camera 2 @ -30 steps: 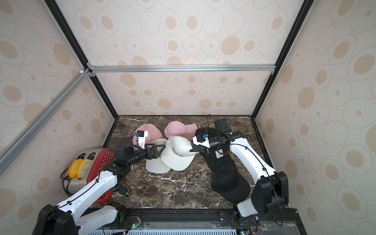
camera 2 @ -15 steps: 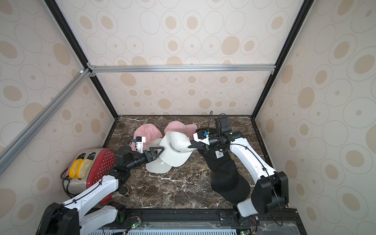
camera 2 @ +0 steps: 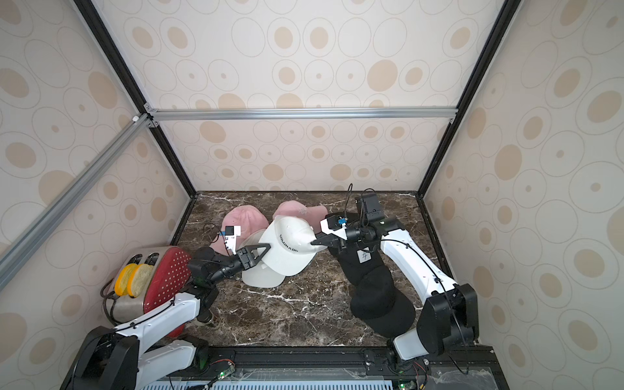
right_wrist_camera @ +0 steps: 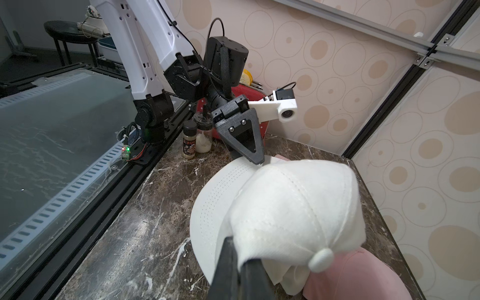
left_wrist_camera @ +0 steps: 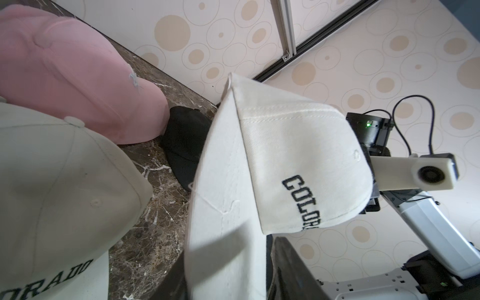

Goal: Stack the baseball caps by color
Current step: Pick up the baseball cap from the center of the board.

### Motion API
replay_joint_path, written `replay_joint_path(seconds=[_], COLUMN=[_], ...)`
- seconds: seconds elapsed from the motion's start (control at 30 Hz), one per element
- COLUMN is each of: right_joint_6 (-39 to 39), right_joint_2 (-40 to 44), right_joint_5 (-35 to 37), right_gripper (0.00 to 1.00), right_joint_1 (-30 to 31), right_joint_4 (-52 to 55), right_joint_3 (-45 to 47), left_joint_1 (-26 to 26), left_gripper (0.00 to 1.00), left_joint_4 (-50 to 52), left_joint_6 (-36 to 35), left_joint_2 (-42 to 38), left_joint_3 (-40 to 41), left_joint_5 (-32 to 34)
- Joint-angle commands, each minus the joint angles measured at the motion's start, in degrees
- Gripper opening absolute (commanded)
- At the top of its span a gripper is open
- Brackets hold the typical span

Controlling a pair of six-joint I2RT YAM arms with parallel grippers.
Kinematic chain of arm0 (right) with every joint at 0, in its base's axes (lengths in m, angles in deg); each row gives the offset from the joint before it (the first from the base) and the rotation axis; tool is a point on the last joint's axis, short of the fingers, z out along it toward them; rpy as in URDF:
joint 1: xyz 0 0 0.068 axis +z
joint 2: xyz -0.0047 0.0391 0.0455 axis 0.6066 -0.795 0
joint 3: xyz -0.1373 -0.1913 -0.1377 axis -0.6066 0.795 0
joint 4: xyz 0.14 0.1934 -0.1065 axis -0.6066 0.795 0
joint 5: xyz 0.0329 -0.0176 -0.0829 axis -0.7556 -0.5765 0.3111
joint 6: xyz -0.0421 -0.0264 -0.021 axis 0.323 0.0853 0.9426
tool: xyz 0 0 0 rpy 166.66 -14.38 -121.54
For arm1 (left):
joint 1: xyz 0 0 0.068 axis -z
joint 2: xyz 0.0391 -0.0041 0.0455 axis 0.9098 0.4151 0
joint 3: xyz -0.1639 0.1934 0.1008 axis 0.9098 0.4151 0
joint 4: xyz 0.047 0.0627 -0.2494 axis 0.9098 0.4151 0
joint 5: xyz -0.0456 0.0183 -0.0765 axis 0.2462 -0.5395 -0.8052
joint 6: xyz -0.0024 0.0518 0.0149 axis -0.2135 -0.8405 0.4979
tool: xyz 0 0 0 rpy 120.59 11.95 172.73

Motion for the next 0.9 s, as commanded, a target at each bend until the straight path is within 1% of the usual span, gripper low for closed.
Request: replay_joint_path(seconds=[0.0, 0.07, 0.13, 0.17, 0.2, 0.23, 0.27, 0.33, 0.37, 0.4, 0.43, 0.47, 0.57, 0.6, 0.67, 0.77, 0.87], right_joint_6=[-4.76, -14.95, -28.71, -32.18, -33.87, -34.38, -35.28, -40.16, -41.12, -41.90, -42.41, -42.51, -43.32, -43.97, -44.33, -42.50, -41.68], right_joint_2=[-0.16, 0.44, 0.98, 1.04, 1.07, 1.24, 1.66, 3.33, 4.00, 4.65, 5.08, 5.20, 5.31, 5.39, 5.81, 6.94, 7.76], right_joint_5=[-0.78, 2.39, 11.62, 16.19, 21.20, 25.72, 29.45, 39.26, 42.47, 45.93, 48.59, 50.12, 53.23, 53.88, 53.47, 47.43, 37.35], right_gripper=[0.00, 0.12, 0.27, 0.33, 0.40, 0.43, 0.48, 0.60, 0.69, 0.94, 1.00, 1.00, 1.00, 1.00, 1.00, 1.00, 1.00], right_joint_1=[0.42, 0.41, 0.38, 0.43, 0.38, 0.49, 0.45, 0.39, 0.41, 0.42, 0.36, 0.32, 0.30, 0.28, 0.30, 0.31, 0.29], right_joint_4=[-5.31, -15.62, -26.08, -26.44, -24.52, -22.39, -22.92, -30.50, -33.75, -36.96, -39.16, -39.90, -40.67, -41.55, -42.66, -42.10, -41.13], right_joint_3=[2.01, 5.19, 7.77, 7.72, 7.02, 6.45, 7.03, 11.13, 13.06, 15.07, 16.57, 17.35, 18.91, 19.56, 20.52, 20.66, 20.04], left_joint_1=[-0.14, -0.07, -0.10, -0.12, -0.09, -0.12, -0.13, -0.14, -0.13, -0.08, -0.10, -0.09, -0.15, -0.08, -0.15, -0.20, -0.23], left_gripper=[0.29, 0.20, 0.00, 0.00, 0.00, 0.00, 0.00, 0.00, 0.00, 0.00, 0.00, 0.00, 0.00, 0.00, 0.00, 0.00, 0.00], left_joint_4=[-3.48, -3.05, -1.14, 0.18, 1.20, 1.69, 2.21, 4.61, 7.46, 10.26, 11.90, 11.74, 4.81, 2.93, 2.81, 3.31, 0.95], left_joint_6=[-0.73, -1.37, -2.39, -2.72, -2.74, -1.86, -0.73, 1.33, 1.73, 2.05, 3.01, 4.44, 11.26, 13.19, 15.53, 16.97, 19.25], left_joint_2=[-1.14, -1.19, -1.33, -1.45, -1.72, -1.98, -2.37, -3.79, -4.52, -5.44, -6.22, -6.76, -7.53, -7.64, -7.98, -8.42, -8.03], left_joint_3=[0.09, 0.21, -0.34, -0.81, -1.62, -2.36, -3.11, -4.96, -6.03, -7.26, -8.15, -8.51, -8.13, -7.93, -7.77, -6.16, -4.17], left_joint_5=[0.05, 1.21, 2.72, 3.39, 3.94, 4.13, 4.47, 5.15, 5.91, 6.59, 7.03, 7.22, 7.19, 7.43, 8.66, 11.31, 13.50])
